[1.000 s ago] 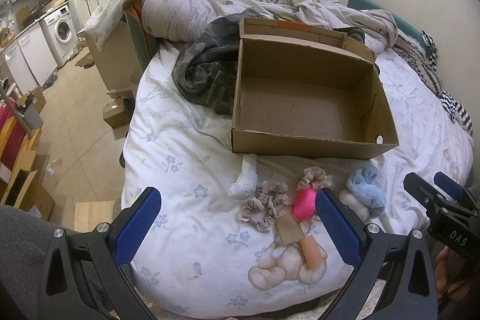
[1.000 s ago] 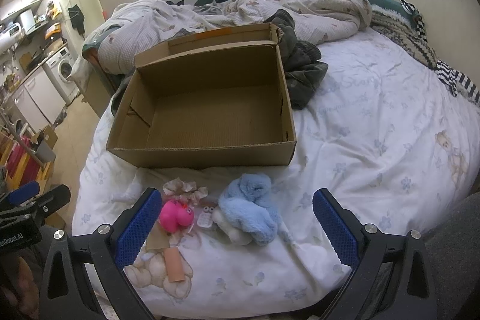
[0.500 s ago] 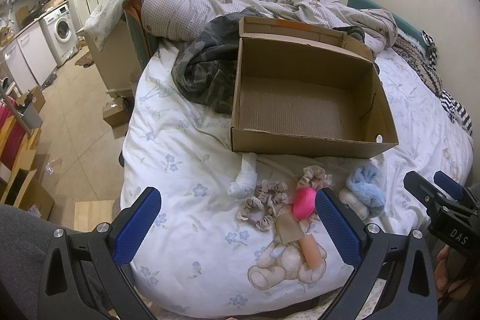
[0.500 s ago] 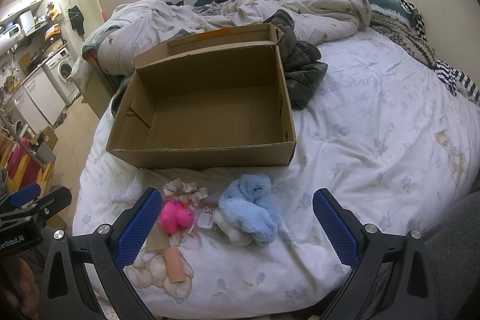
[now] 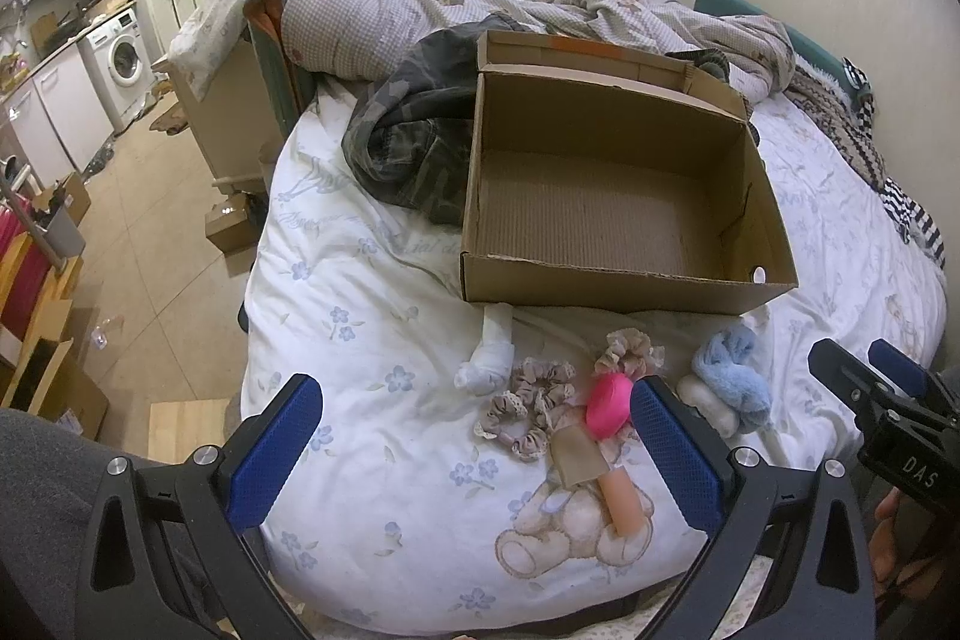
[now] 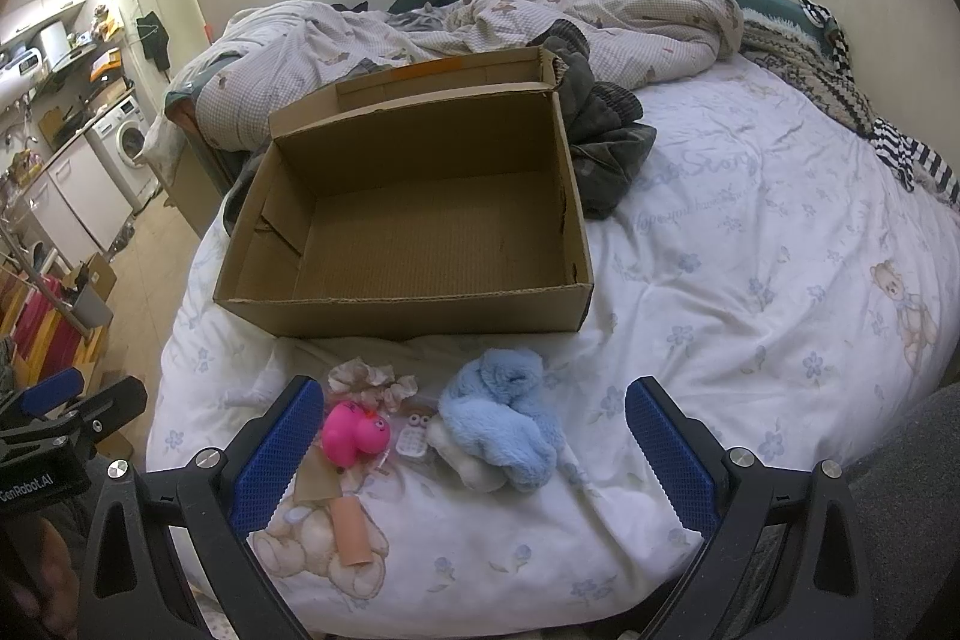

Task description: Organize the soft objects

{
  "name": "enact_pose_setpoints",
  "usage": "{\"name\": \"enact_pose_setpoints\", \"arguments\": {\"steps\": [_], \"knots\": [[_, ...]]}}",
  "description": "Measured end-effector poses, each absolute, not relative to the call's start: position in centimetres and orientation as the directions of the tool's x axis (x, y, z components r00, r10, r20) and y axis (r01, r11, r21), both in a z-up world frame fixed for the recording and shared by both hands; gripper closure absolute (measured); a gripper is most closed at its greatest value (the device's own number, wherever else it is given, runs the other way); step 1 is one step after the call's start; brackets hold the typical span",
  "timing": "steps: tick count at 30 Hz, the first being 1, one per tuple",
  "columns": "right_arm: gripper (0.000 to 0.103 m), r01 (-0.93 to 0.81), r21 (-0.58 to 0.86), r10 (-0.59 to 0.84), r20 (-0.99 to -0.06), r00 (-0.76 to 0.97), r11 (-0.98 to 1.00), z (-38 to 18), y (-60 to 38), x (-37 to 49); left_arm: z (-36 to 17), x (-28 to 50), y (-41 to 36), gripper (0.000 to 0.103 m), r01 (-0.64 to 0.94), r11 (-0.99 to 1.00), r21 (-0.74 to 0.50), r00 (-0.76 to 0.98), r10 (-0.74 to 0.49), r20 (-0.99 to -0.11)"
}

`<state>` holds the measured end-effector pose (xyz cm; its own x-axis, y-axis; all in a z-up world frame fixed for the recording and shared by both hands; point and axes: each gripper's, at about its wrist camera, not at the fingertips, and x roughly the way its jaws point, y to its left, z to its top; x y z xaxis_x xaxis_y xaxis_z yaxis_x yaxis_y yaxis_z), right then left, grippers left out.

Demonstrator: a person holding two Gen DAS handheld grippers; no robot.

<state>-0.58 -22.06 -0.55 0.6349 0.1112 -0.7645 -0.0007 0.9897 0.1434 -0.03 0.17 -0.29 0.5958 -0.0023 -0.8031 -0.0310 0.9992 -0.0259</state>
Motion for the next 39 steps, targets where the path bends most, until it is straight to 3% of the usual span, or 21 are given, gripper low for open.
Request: {"name": "enact_pose_setpoints", "arguments": {"steps": [25,35,39], "knots": [[0.0,0.008,0.201,0.153,-0.772,0.617,0.98,1.6,-22.9,0.5,0.5,1.3,-0.3,0.001,-0.003,0.999,-0.054,0.548,-0.044,-0.836],[0.0,-0.055,0.273,0.267,-0.845,0.464,0.96,1.0,-23.9,4.4,0.4,5.5,1.3,0.001,-0.023,0.999,-0.047,0.423,-0.033,-0.905],[0.0,-0.07,0.298,0.303,-0.88,0.366,0.952,-1.2,-24.0,6.1,-1.4,7.3,3.3,0.001,-0.09,0.996,0.0,0.351,0.032,-0.936]]}}
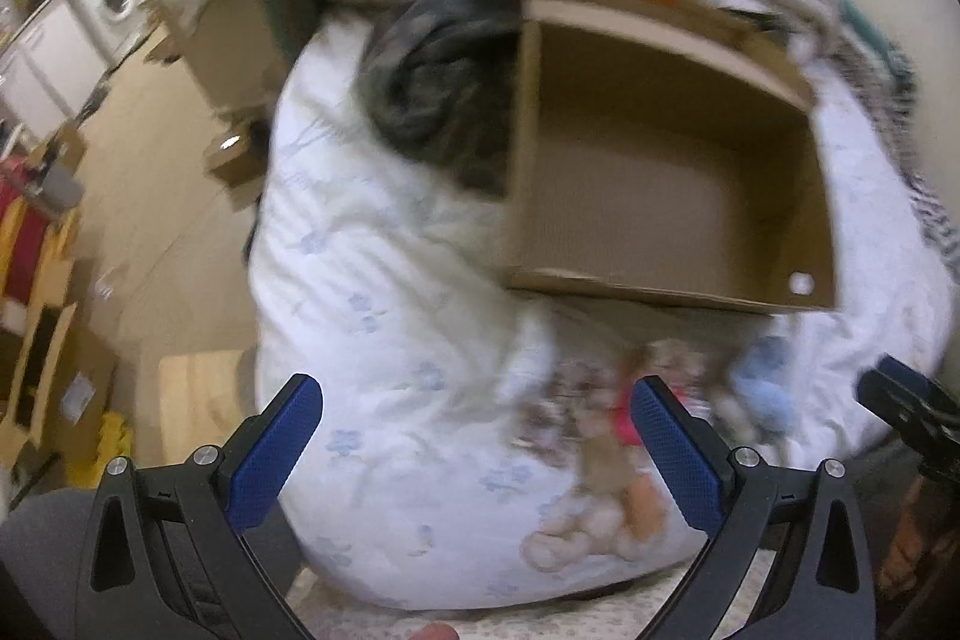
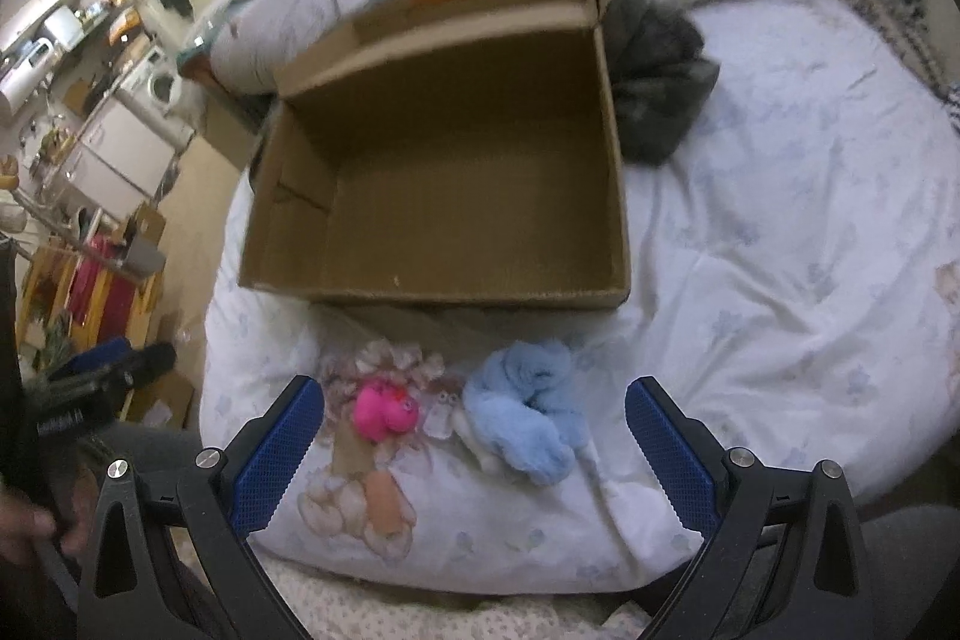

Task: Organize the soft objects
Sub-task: 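Grasp the white sock with the left tool while the right grasps the blue sock, then carry both socks over the cardboard box and open both tools to drop them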

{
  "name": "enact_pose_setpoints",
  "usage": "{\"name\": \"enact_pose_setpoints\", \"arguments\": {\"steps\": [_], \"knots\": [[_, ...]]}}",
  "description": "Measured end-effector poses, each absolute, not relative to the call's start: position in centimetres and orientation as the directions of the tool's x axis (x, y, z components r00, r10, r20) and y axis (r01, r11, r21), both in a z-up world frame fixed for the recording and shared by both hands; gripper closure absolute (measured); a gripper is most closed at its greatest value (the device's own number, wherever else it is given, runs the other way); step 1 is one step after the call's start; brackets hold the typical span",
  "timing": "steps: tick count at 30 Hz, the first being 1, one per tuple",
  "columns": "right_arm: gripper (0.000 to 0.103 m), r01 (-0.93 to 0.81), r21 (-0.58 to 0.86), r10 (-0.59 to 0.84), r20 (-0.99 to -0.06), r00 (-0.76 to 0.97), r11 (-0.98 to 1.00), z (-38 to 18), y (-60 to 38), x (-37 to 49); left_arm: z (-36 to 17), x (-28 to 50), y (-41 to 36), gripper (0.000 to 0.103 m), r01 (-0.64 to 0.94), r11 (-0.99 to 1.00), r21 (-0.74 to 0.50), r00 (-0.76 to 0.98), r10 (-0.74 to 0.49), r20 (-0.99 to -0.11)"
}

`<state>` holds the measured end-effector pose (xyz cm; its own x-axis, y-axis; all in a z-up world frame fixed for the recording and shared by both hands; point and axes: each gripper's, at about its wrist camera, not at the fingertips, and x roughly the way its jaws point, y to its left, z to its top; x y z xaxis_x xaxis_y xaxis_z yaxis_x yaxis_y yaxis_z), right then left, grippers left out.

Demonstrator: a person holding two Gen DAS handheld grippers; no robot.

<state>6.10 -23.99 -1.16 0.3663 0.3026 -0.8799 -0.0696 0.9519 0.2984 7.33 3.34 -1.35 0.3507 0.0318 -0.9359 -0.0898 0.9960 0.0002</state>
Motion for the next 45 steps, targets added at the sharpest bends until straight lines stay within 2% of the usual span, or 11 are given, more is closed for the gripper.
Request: {"name": "enact_pose_setpoints", "arguments": {"steps": [12,20,22,27,29,31,33,34,38,41,45], "knots": [[0.0,0.077,0.381,0.354,-0.904,0.238,0.921,-7.8,-26.3,8.0,-9.5,12.7,2.2,0.002,-0.077,0.995,-0.07,0.154,-0.058,-0.986],[0.0,0.191,0.441,0.416,-0.896,0.156,0.877,-10.4,-27.9,8.6,-13.9,13.8,1.4,0.026,-0.084,0.99,-0.117,0.066,-0.111,-0.992],[0.0,0.191,0.436,0.422,-0.9,0.11,0.879,-11.2,-27.3,8.4,-14.2,14.0,1.5,0.038,-0.094,0.986,-0.135,0.065,-0.129,-0.99],[0.0,0.136,0.401,0.397,-0.916,0.059,0.906,-12.3,-25.6,8.5,-14.8,14.4,1.6,0.039,-0.093,0.984,-0.149,0.05,-0.145,-0.988],[0.0,0.123,0.391,0.389,-0.92,0.035,0.912,-12.9,-25.0,8.8,-15.3,14.6,1.6,0.044,-0.102,0.981,-0.162,0.053,-0.158,-0.986],[0.008,0.106,0.376,0.376,-0.926,0.018,0.921,-13.4,-24.6,8.9,-15.6,14.8,1.6,0.066,-0.101,0.977,-0.187,0.045,-0.183,-0.982],[0.018,0.093,0.367,0.369,-0.929,-0.003,0.925,-13.8,-24.2,8.9,-16.2,14.6,1.5,0.075,-0.096,0.976,-0.197,0.039,-0.194,-0.98],[0.02,0.086,0.359,0.361,-0.933,-0.006,0.929,-13.9,-24.1,8.8,-16.1,14.4,1.5,0.075,-0.093,0.975,-0.201,0.04,-0.198,-0.979],[0.052,0.055,0.37,0.369,-0.929,0.016,0.928,-13.0,-24.0,8.6,-15.8,14.0,1.7,0.076,-0.089,0.972,-0.22,0.053,-0.216,-0.975],[0.06,0.035,0.375,0.373,-0.926,0.052,0.926,-11.9,-24.3,8.4,-14.9,13.3,2.4,0.076,-0.095,0.971,-0.221,0.08,-0.214,-0.974],[0.061,0.033,0.43,0.424,-0.899,0.111,0.902,-10.2,-24.9,8.3,-14.3,12.5,3.6,0.076,-0.119,0.971,-0.209,0.118,-0.195,-0.974]]}}
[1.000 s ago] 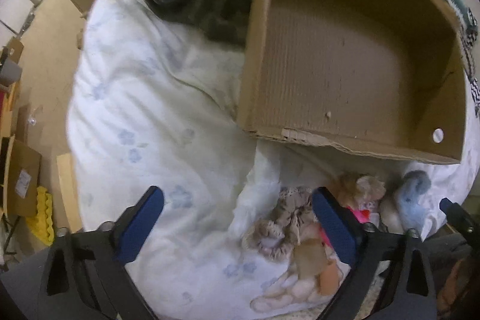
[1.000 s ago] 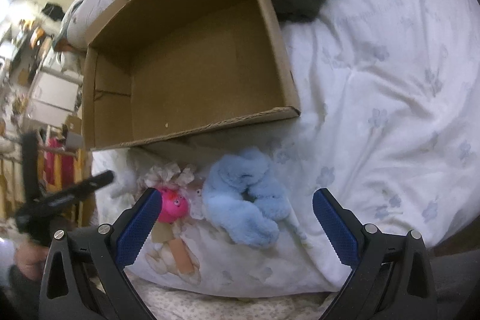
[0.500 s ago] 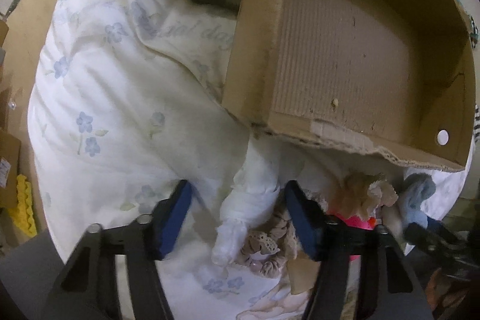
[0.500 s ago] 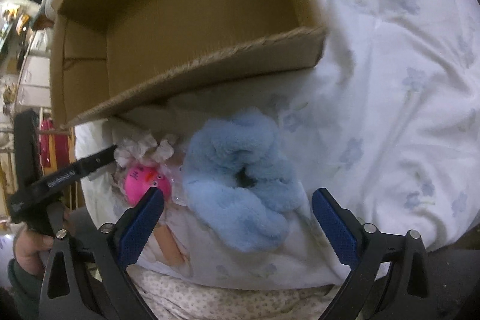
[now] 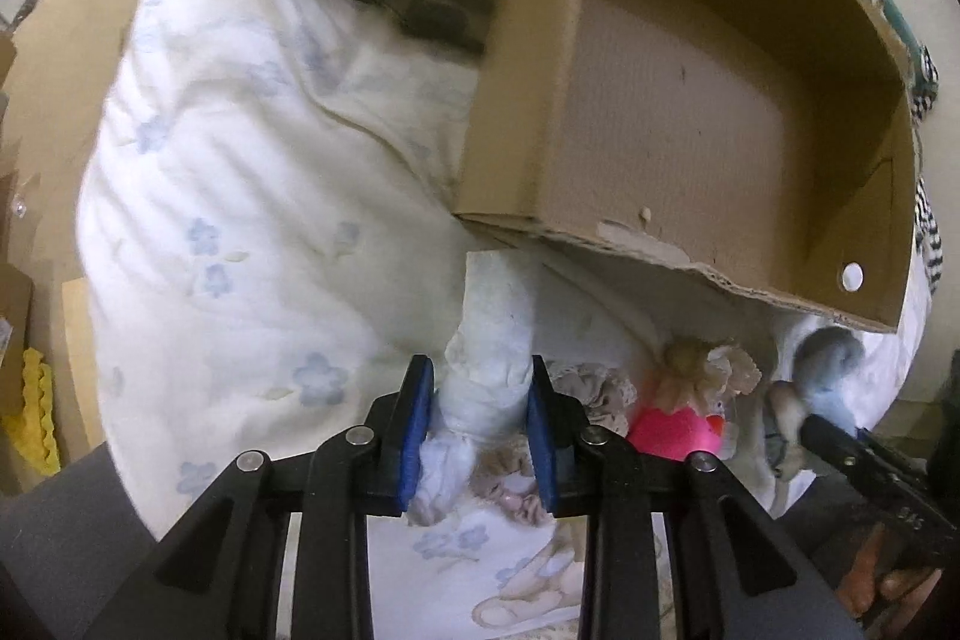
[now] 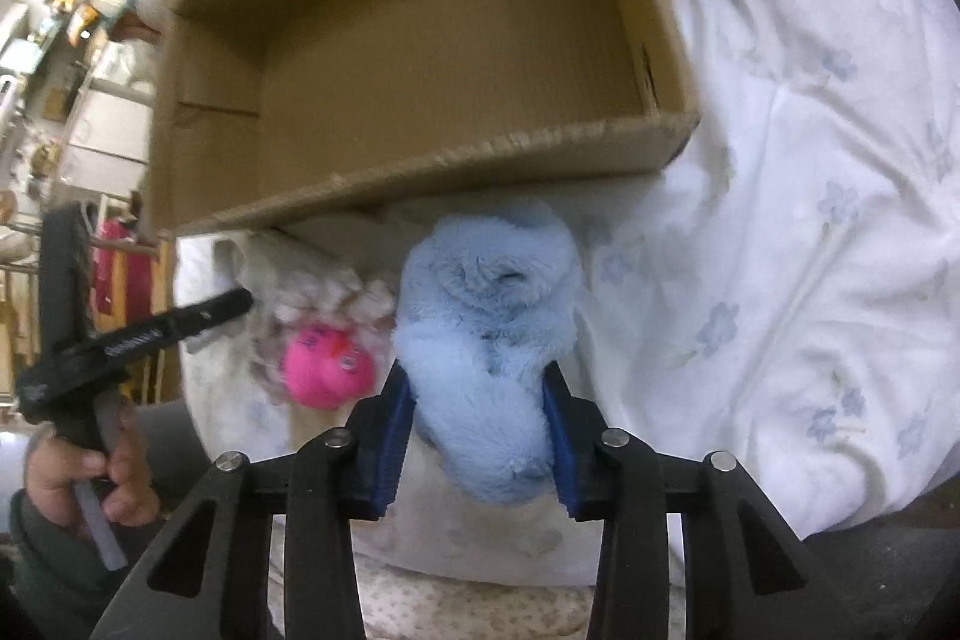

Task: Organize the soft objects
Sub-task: 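Carry both socks over the cardboard box and open both tools to drop them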

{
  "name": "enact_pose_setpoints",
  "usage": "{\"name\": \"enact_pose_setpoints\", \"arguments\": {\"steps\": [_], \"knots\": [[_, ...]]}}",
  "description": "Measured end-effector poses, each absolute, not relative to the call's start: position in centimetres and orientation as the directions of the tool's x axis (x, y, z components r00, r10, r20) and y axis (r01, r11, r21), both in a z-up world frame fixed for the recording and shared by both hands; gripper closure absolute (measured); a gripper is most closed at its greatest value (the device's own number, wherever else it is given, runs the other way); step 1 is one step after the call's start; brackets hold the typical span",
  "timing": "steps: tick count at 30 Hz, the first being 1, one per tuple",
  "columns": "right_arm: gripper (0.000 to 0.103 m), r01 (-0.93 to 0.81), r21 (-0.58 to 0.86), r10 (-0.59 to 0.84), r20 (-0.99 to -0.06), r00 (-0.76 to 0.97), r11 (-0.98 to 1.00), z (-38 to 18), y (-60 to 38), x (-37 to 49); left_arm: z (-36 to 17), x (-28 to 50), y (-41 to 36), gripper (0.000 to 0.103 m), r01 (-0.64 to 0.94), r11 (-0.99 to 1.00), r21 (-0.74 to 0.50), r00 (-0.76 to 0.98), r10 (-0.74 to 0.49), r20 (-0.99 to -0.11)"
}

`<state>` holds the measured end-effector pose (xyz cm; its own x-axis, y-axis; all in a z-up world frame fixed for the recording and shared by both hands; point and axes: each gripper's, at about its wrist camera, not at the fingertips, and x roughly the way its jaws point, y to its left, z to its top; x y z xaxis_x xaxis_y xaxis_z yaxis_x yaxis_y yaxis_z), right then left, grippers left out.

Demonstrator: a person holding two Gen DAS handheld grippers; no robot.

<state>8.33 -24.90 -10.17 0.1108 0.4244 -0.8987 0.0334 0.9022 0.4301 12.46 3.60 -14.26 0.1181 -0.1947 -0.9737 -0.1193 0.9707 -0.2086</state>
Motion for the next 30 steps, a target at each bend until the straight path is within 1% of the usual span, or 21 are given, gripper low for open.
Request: {"name": "enact_pose_setpoints", "arguments": {"steps": [5,9,17,18,21,26,30], "knots": [[0.061,0.013,0.462,0.455,-0.877,0.153,0.887,-8.7,-25.2,7.7,-13.1,11.2,4.1,0.076,-0.13,0.974,-0.187,0.141,-0.169,-0.976],[0.061,-0.026,0.477,0.474,-0.863,0.173,0.878,-7.8,-24.8,7.5,-10.6,10.8,5.1,0.076,-0.169,0.977,-0.126,0.14,-0.103,-0.985],[0.061,-0.071,0.538,0.538,-0.809,0.235,0.84,-4.3,-24.6,7.3,-4.3,8.6,5.6,0.076,-0.138,0.983,-0.123,0.314,-0.075,-0.947],[0.061,-0.076,0.549,0.549,-0.798,0.248,0.832,-3.7,-24.8,7.5,-2.7,8.8,4.2,0.076,-0.132,0.983,-0.127,0.327,-0.078,-0.942],[0.061,-0.098,0.551,0.554,-0.78,0.291,0.828,-2.2,-25.1,7.9,-1.2,9.4,3.1,0.076,-0.106,0.985,-0.136,0.37,-0.088,-0.925],[0.061,-0.153,0.56,0.569,-0.718,0.401,0.815,0.2,-25.8,9.0,1.3,10.9,1.5,0.076,-0.058,0.993,-0.099,0.452,-0.062,-0.89],[0.061,-0.146,0.545,0.543,-0.7,0.463,0.826,0.3,-26.5,10.5,1.9,13.1,0.3,0.076,-0.032,0.997,-0.077,0.506,-0.05,-0.861]]}}
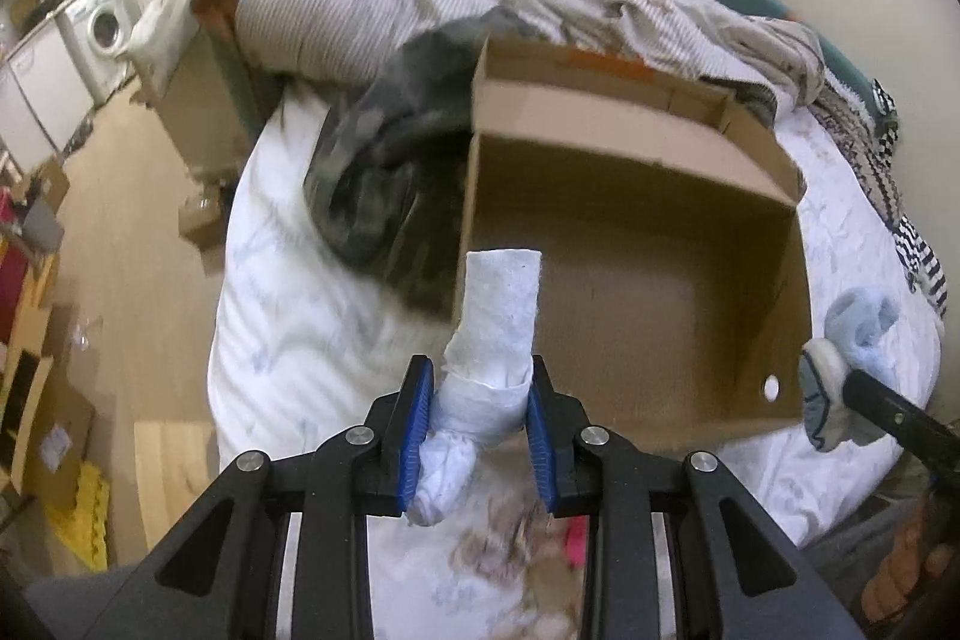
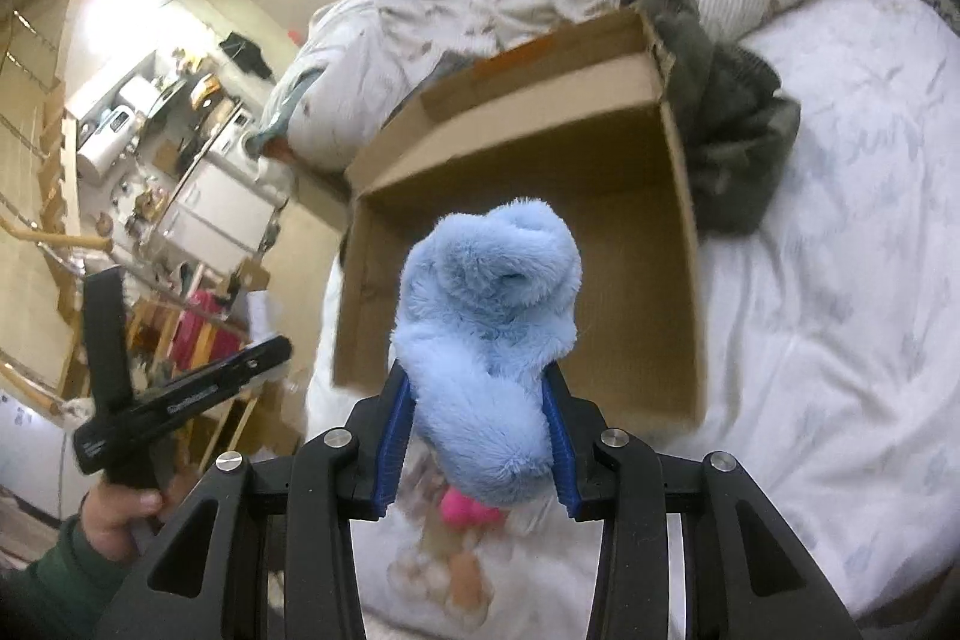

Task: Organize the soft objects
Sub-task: 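Carry both socks over the cardboard box and open both tools to drop them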

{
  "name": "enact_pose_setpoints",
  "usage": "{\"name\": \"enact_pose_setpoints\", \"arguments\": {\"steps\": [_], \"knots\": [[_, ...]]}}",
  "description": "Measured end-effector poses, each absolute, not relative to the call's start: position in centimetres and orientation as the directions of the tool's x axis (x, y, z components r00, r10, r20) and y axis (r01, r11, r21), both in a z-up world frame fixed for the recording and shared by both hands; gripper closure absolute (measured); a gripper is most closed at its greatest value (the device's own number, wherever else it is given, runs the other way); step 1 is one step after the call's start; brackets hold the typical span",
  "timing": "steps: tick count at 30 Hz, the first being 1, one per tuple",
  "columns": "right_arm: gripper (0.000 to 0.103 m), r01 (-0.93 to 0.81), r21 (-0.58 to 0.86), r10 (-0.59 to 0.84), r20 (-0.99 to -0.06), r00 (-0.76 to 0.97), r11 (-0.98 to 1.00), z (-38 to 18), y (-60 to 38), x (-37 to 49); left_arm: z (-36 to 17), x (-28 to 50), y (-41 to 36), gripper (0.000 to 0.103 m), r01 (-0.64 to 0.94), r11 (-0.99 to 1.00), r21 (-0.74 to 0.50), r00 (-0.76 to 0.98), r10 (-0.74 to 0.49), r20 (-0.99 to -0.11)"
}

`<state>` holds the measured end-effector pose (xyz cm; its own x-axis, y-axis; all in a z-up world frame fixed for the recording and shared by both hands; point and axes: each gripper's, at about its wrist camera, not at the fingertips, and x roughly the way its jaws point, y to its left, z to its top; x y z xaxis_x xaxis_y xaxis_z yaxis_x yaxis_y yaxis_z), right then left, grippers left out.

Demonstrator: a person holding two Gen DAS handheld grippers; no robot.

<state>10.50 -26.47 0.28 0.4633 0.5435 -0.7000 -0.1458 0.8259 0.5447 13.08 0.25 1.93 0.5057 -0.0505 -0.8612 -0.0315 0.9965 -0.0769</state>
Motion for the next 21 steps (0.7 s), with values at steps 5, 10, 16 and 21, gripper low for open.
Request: {"name": "enact_pose_setpoints", "arguments": {"steps": [5,10,16,21], "knots": [[0.061,-0.085,0.501,0.475,-0.734,0.486,0.861,-1.8,-26.6,12.3,-0.1,15.1,-1.2,0.076,-0.003,0.998,-0.059,0.537,-0.048,-0.842],[0.061,-0.07,0.453,0.434,-0.781,0.449,0.889,-3.5,-25.6,12.7,-2.7,15.7,-1.8,0.076,-0.005,0.995,-0.099,0.493,-0.083,-0.866],[0.06,-0.069,0.423,0.41,-0.804,0.432,0.903,-4.0,-25.0,12.4,-3.2,15.6,-1.8,0.076,0.006,0.994,-0.114,0.497,-0.102,-0.862],[0.06,-0.058,0.412,0.397,-0.816,0.42,0.909,-4.3,-24.5,12.9,-4.2,15.9,-1.4,0.076,-0.023,0.989,-0.149,0.462,-0.121,-0.878]]}}
